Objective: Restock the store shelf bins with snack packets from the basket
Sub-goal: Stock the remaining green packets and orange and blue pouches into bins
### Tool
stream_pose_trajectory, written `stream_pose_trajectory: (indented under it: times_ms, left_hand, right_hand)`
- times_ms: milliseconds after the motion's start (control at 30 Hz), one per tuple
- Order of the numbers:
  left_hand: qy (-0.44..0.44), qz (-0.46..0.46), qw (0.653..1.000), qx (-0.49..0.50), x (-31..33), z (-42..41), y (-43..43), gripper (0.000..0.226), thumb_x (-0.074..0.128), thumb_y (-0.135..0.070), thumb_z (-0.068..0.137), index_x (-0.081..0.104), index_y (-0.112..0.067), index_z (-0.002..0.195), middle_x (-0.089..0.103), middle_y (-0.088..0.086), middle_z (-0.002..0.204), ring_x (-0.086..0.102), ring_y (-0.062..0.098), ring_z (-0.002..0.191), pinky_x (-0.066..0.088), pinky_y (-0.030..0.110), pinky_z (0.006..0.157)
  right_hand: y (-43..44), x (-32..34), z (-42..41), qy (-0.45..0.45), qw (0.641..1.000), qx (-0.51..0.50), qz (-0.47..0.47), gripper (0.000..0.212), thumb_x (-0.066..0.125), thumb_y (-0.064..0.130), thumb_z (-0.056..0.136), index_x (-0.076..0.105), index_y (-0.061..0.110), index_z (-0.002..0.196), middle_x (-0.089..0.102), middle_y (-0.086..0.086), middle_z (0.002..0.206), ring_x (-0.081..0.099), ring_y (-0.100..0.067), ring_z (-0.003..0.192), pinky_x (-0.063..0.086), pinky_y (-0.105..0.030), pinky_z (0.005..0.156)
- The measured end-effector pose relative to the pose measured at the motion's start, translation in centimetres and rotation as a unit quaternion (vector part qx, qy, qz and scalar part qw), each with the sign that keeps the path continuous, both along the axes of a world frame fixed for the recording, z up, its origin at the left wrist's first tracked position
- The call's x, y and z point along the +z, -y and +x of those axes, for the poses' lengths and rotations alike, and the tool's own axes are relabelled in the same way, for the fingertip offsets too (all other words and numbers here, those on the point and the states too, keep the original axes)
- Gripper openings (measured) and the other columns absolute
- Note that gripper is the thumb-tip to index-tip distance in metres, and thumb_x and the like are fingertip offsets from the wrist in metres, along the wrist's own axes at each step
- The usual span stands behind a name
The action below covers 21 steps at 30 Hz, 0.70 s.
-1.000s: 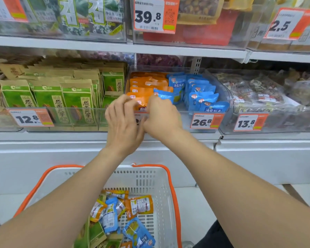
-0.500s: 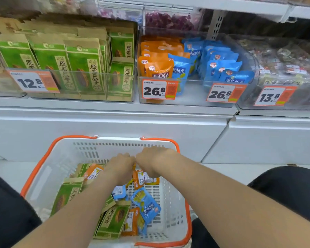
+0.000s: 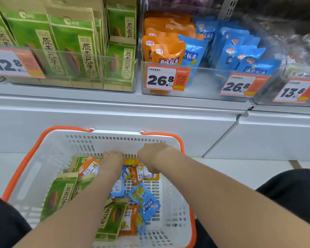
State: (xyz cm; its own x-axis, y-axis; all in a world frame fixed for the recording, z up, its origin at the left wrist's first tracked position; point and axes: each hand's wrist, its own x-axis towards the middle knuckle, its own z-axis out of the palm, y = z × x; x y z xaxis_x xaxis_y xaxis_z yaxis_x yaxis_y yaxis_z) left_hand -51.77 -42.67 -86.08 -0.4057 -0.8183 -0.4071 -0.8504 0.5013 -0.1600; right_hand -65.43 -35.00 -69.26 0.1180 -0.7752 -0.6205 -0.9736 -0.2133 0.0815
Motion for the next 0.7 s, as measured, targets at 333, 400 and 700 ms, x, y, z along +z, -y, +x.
stream_pose_trajectory:
  times_ms: [333, 400, 700]
  left_hand:
    - [-0.129, -0.050, 0.990, 0.010, 1.8, 1.1, -0.7, 0.030, 0.062, -0.008, 0.097, 0.073, -0.030, 0.115, 0.073, -0.003, 0.105, 0.057, 0.025, 0.106, 0.047, 0.036, 0.085]
    - [-0.226, -0.033, 0.973, 0.036, 2.3, 0.8, -0.8, 0.015, 0.063, -0.028, 0.103, 0.076, -0.032, 0.108, 0.074, -0.004, 0.096, 0.058, 0.024, 0.096, 0.046, 0.037, 0.078]
    - [-0.493, 0.036, 0.859, 0.133, 9.1, -1.3, -1.1, 0.048, 0.056, -0.033, 0.107, 0.053, -0.017, 0.062, 0.051, -0.003, 0.053, 0.050, 0.018, 0.053, 0.037, 0.034, 0.055]
  right_hand:
    - [0.8, 0.9, 0.0, -0.006, 1.000, -0.002, -0.002, 0.017, 0.057, 0.001, 0.097, 0.053, 0.012, 0.110, 0.050, -0.002, 0.086, 0.048, -0.015, 0.067, 0.053, -0.036, 0.075]
    - [0.8, 1.6, -0.4, -0.007, 1.000, 0.006, -0.015, 0.015, 0.056, 0.002, 0.097, 0.051, 0.013, 0.106, 0.049, -0.001, 0.083, 0.052, -0.017, 0.071, 0.055, -0.037, 0.078]
    - [-0.8, 4.1, -3.1, 0.022, 0.995, -0.079, -0.059, 0.036, 0.066, 0.011, 0.095, 0.052, 0.014, 0.128, 0.053, -0.003, 0.103, 0.061, -0.029, 0.097, 0.050, -0.038, 0.073]
